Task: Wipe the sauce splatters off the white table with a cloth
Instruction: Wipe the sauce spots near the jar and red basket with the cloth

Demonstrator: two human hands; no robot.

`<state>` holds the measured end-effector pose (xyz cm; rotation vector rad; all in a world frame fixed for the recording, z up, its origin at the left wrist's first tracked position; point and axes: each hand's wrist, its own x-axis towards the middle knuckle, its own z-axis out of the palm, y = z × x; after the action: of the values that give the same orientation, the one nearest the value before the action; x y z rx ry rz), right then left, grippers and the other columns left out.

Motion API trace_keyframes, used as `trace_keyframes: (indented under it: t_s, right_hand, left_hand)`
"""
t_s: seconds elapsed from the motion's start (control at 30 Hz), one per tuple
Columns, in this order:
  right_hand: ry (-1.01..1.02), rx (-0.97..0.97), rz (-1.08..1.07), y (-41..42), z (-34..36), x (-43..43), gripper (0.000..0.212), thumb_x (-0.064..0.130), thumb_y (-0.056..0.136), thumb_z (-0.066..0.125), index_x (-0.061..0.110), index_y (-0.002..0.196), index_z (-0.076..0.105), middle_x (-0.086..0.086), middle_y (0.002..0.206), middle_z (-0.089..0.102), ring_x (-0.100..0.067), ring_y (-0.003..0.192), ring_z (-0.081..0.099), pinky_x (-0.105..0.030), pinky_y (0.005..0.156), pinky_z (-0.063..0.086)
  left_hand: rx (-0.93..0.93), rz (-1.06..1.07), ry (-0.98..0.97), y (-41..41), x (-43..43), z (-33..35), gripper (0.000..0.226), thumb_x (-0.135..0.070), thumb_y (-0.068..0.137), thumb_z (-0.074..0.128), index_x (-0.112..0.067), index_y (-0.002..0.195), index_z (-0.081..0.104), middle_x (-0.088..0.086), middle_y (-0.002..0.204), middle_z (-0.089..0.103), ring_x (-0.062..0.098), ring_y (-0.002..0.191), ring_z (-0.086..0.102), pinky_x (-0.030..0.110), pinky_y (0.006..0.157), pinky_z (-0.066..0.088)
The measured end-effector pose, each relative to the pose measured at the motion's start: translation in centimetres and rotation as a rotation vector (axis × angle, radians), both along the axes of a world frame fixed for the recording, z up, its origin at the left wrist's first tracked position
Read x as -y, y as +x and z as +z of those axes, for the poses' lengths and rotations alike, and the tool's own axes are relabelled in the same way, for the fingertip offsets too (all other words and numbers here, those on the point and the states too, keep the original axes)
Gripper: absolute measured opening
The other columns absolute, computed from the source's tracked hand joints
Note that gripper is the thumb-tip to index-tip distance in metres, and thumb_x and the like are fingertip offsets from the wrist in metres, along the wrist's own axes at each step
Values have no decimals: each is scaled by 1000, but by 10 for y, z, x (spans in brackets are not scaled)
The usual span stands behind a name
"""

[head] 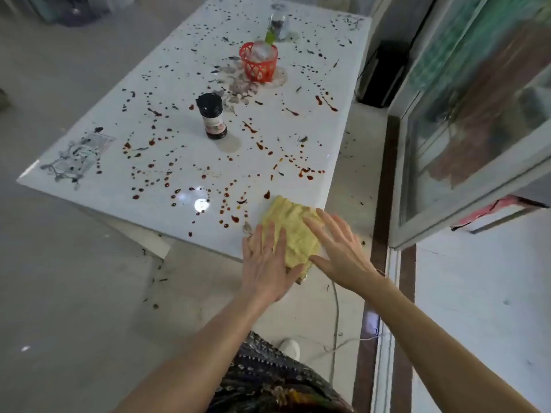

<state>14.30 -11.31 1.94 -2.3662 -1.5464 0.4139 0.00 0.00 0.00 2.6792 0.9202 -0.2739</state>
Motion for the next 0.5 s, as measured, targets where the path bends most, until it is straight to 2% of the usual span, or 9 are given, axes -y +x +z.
trace_keyframes:
  t_s: [0.07,0.13,0.3,0.5]
  right_hand:
    - [-55,5,53,7,-8,-7,78,32,93,65,34,157,20,0,166,9,-31,151,8,-55,112,31]
    - [-102,14,107,15,-20,-19,76,31,95,63,35,157,19,2,166,8,-29,152,5,-54,116,28]
    - [-141,88,231,23,-40,-48,74,29,96,59,36,157,19,1,167,5,-30,153,1,-50,120,20]
    - [-125,97,378,32,-55,-68,72,28,88,61,36,150,27,-6,166,15,-31,153,6,-53,120,10]
  left_hand:
    - [-1,53,19,5,3,-3,89,-73,79,7,-17,148,0,12,156,-8,29,141,-15,52,112,-8]
    - [-16,107,38,9,4,-9,84,-66,87,22,-12,148,2,14,156,-5,29,142,-11,51,114,-5]
    - [-36,200,22,25,1,-21,90,-61,87,38,-9,147,-5,14,156,-2,29,143,-5,48,115,3]
    - [-85,152,-4,26,-8,-25,87,-53,88,47,-15,147,-5,12,156,-5,29,143,-6,49,115,7]
